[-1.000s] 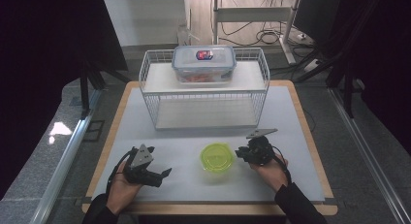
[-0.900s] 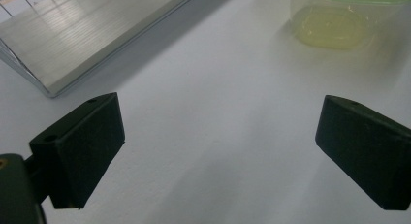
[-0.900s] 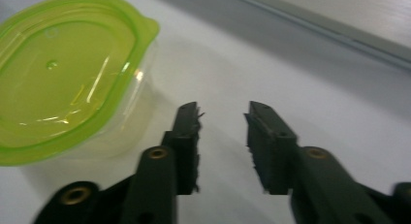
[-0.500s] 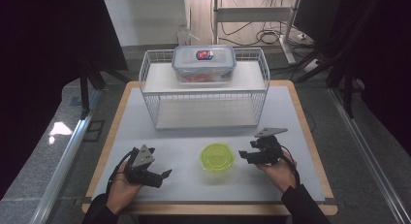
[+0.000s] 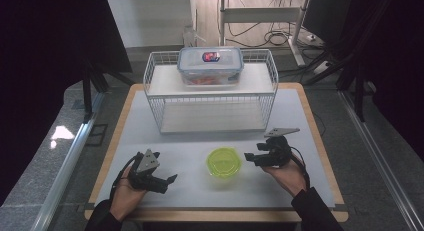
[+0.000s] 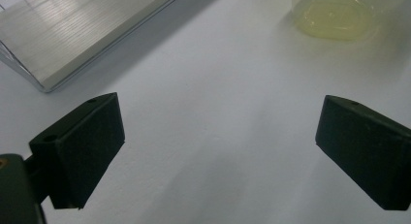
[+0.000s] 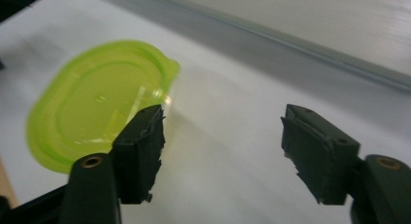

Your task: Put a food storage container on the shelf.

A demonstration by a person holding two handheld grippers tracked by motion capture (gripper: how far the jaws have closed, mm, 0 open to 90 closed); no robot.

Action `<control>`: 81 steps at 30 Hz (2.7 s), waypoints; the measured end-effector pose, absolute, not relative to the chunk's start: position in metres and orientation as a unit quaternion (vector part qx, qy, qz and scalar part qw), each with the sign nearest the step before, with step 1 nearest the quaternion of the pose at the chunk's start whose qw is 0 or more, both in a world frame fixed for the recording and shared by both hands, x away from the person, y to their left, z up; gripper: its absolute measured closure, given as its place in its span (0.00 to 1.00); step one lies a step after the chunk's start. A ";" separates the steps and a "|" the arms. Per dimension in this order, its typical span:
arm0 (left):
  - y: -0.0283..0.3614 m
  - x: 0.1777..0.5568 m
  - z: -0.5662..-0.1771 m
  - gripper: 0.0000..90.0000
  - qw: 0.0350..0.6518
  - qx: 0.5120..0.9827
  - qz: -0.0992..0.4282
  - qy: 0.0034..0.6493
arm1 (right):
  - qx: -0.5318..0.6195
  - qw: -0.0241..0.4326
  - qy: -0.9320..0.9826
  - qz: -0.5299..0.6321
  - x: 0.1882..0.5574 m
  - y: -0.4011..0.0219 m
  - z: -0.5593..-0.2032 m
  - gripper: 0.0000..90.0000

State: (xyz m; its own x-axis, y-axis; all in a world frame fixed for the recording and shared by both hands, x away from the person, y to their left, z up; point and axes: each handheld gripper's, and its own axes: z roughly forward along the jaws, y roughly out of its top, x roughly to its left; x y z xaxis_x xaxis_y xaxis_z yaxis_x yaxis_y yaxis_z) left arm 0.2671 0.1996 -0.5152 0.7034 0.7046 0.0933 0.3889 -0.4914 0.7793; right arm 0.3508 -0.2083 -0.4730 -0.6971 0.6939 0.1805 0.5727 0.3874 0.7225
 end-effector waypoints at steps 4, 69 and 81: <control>0.199 0.267 -0.515 0.04 0.385 0.839 0.206 0.326 | 0.371 0.060 0.826 0.421 0.351 -0.203 -0.469 0.43; 0.198 0.268 -0.516 0.04 0.384 0.840 0.204 0.325 | 0.410 -0.143 0.752 0.496 0.382 -0.194 -0.466 0.93; 0.198 0.268 -0.516 0.04 0.384 0.840 0.205 0.325 | 0.398 -0.138 0.734 0.533 0.384 -0.199 -0.434 0.93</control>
State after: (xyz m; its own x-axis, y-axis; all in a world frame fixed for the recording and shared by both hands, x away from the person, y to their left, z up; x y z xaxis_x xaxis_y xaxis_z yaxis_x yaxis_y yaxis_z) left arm 0.2679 0.1980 -0.5156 0.7057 0.7022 0.0946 0.3882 -0.4948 0.7775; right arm 0.3840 -0.1989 -0.4343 -0.6445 0.4374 0.6271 0.7316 0.1143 0.6721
